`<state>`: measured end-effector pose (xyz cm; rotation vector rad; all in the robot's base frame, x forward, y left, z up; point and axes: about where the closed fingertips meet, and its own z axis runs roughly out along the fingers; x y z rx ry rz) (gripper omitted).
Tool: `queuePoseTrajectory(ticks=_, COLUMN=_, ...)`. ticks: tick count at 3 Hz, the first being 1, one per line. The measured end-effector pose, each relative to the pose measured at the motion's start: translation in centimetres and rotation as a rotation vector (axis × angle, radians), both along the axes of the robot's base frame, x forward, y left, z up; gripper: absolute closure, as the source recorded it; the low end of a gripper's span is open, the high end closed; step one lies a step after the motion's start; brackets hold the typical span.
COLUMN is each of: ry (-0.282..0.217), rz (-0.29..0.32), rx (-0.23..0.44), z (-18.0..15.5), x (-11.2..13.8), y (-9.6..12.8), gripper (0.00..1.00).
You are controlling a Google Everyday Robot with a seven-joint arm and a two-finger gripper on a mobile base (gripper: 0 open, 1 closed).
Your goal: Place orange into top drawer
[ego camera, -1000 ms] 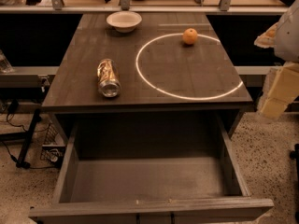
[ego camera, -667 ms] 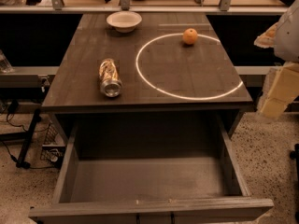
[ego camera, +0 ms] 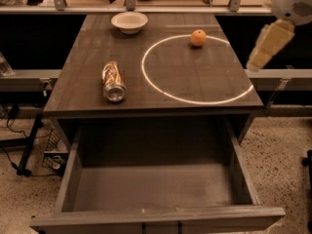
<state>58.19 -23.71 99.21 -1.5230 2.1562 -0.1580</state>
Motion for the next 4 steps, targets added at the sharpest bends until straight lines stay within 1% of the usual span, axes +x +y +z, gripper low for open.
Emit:
queuePoseTrajectory(ticks=1, ry=-0.118, rz=-0.038, rx=0.039, z=2.0, x=7.6, y=0.6, gripper=0.00)
queuePoseTrajectory(ticks=2, ry=-0.115, rz=-0.048, rx=0.058, z=1.8, x=7.9, y=0.7, gripper=0.00)
queuePoseTrajectory(ticks=3, ry=-0.108, rz=-0.152, rx=0.261, z=0.0, x=10.4, y=0.7, gripper=0.00)
queuePoseTrajectory(ticks=4, ry=-0.102, rz=-0.253, rx=0.449, z=-2.0, x=14.3, y=1.1, gripper=0.00)
